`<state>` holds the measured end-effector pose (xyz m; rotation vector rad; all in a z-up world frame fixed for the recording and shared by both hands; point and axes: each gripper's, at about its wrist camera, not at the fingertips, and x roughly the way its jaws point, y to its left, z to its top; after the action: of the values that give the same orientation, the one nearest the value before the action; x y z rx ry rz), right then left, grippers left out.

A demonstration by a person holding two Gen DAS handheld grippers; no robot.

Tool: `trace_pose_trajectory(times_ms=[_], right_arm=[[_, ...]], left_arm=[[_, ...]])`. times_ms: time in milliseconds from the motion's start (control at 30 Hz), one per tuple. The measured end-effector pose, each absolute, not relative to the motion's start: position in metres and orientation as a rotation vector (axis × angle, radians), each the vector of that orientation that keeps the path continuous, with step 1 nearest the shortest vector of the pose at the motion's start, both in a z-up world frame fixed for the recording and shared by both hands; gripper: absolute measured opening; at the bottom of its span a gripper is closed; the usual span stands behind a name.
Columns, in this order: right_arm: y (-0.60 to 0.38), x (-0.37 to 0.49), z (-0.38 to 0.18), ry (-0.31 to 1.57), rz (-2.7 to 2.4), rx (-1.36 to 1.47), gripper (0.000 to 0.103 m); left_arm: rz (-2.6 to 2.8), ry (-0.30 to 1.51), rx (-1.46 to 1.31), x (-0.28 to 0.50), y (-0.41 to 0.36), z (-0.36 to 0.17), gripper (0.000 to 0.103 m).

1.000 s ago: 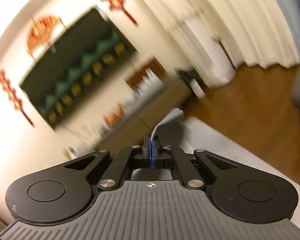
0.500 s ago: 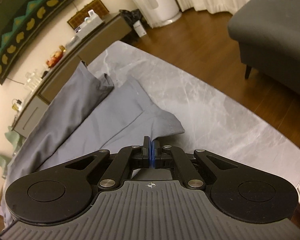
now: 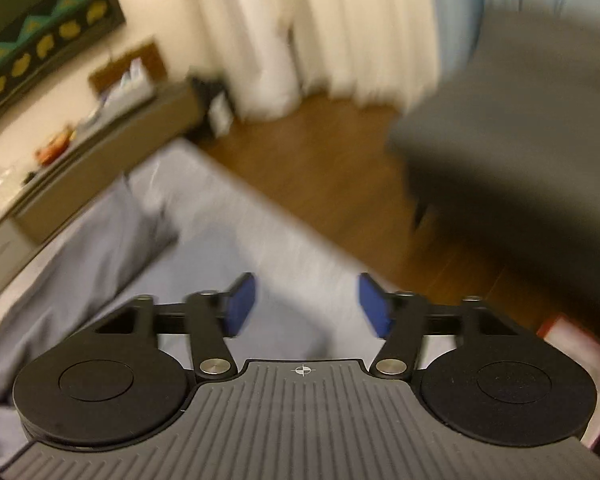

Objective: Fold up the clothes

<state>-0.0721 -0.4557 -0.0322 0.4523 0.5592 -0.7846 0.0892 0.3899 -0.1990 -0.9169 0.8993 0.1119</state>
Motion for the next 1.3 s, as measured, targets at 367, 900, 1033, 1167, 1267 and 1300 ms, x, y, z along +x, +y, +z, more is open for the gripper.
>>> trace_pose_trajectory(times_ms=[367, 900, 1033, 1167, 1267, 1300], right_arm=[[-0.320, 0.036, -0.024, 0.651, -0.317, 0.476, 0.072], [-0.347, 0.040, -0.126, 0.837, -0.304, 0.719, 0.066], [-0.363, 0.027, -0.133, 0.861, -0.327, 0.668, 0.017], [-0.392, 0.021, -0.137, 0.830, -0.391, 0.694, 0.000], [-0.405, 0.011, -0.127, 0.788, -0.537, 0.610, 0.020], [-0.408, 0.001, -0.119, 0.748, -0.587, 0.596, 0.036]], left_arm=[[-0.321, 0.406, -0.728, 0.142, 0.349, -0.059, 0.004], [0.321, 0.923, -0.789, 0.119, 0.438, -0.215, 0.027], [0.459, 0.846, -0.804, 0.106, 0.452, -0.204, 0.027], [0.484, 0.755, -0.840, 0.084, 0.454, -0.183, 0.032], [0.422, 0.691, -0.837, 0.071, 0.439, -0.161, 0.037], [0.377, 0.678, -0.827, 0.071, 0.428, -0.155, 0.038]])
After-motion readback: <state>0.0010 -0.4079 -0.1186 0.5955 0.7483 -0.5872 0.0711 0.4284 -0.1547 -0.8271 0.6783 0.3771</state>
